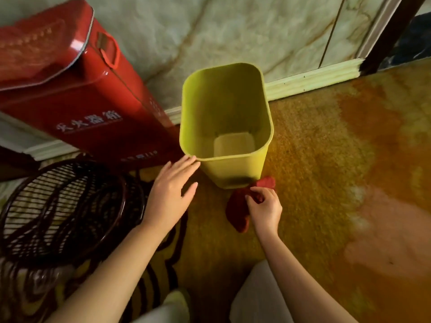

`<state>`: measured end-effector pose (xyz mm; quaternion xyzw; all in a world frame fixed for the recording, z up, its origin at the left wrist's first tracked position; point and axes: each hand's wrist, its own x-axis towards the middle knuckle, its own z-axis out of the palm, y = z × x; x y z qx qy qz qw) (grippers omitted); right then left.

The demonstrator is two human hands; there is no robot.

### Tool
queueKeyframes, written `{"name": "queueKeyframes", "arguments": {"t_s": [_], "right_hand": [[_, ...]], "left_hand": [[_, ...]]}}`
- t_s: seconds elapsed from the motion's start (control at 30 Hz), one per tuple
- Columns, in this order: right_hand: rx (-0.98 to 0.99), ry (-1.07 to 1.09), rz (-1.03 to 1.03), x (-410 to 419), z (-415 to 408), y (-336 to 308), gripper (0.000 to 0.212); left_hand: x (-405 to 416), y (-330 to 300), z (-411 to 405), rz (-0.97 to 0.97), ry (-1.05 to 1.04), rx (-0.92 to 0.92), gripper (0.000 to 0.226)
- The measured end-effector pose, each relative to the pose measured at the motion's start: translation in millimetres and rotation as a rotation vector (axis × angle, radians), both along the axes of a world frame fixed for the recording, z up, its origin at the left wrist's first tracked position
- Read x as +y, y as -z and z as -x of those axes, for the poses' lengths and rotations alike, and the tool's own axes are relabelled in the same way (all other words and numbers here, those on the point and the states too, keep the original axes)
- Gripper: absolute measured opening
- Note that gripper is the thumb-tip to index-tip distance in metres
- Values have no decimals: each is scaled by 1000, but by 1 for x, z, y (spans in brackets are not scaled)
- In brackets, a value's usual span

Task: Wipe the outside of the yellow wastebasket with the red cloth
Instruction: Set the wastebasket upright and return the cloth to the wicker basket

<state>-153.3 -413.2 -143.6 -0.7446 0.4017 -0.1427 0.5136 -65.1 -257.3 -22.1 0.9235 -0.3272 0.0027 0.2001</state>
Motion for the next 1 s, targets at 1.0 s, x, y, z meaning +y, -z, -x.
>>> {"name": "queueKeyframes", "arguments": {"t_s": [1.0], "right_hand": [[-253, -1041, 160, 60, 1, -175, 57]], "left_hand": [[88, -74, 66, 481, -373, 521, 40]]}}
